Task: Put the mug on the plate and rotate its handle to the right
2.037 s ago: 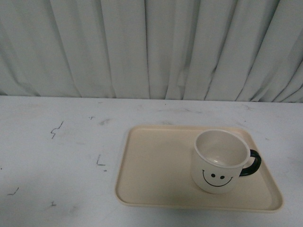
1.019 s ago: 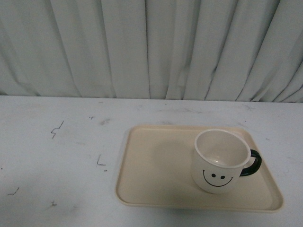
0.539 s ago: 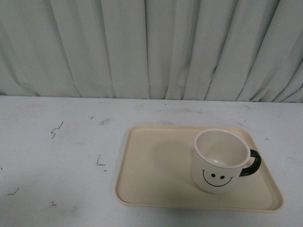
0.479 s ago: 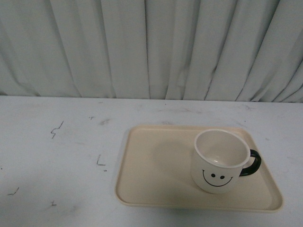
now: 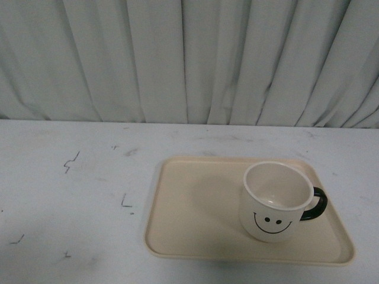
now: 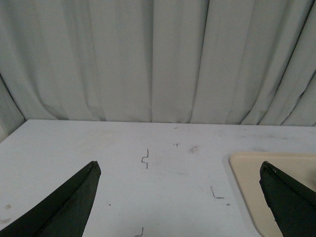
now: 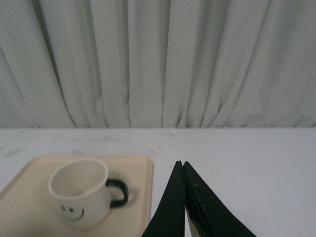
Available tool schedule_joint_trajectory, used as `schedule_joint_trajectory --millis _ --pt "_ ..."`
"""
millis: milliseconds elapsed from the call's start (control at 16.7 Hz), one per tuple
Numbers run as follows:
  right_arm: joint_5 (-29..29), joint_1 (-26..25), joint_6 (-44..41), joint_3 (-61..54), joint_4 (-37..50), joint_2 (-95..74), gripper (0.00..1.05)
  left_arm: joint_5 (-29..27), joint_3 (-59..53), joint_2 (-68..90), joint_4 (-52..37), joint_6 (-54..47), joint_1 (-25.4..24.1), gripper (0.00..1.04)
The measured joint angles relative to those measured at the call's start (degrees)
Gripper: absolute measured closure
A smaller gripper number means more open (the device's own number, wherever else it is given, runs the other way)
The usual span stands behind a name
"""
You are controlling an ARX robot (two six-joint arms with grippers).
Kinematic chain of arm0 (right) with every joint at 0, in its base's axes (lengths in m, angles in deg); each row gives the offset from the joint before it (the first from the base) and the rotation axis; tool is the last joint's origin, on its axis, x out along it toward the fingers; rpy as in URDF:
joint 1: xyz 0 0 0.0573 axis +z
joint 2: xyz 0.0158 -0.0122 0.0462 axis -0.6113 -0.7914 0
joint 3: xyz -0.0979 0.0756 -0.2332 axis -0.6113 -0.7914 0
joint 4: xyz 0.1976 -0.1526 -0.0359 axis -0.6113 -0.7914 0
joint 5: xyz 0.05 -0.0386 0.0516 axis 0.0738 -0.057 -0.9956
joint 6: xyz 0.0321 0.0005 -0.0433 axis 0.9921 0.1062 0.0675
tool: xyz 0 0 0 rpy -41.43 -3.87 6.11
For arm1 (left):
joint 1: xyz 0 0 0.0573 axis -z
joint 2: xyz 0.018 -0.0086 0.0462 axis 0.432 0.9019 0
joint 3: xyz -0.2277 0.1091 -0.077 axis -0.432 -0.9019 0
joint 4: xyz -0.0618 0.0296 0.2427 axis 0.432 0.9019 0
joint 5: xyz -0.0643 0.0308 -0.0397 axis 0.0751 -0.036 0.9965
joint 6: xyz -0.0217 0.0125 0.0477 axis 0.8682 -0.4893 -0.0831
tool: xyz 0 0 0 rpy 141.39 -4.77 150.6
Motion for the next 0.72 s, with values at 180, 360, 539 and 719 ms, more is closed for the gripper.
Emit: schedule_joint_trajectory --millis 180,360,539,719 --pt "0.02 0.00 -0.02 0.00 -0.31 0.20 1.03 0.04 0.00 0.00 -0.02 0.00 0.00 0.07" --pt "0.02 0.00 0.00 0.00 -0.15 0.31 0.75 0.04 0.00 0.00 -0.02 0.00 0.00 0.07" --pt "0.00 0.00 0.00 0.00 -0.17 0.31 0.35 0.04 0.00 0.00 -0.02 0.00 0.00 0.07" --pt "0.02 0.00 0.04 0.00 -0.17 0.31 0.05 0.04 0.00 0.00 -0.02 0.00 0.00 0.07"
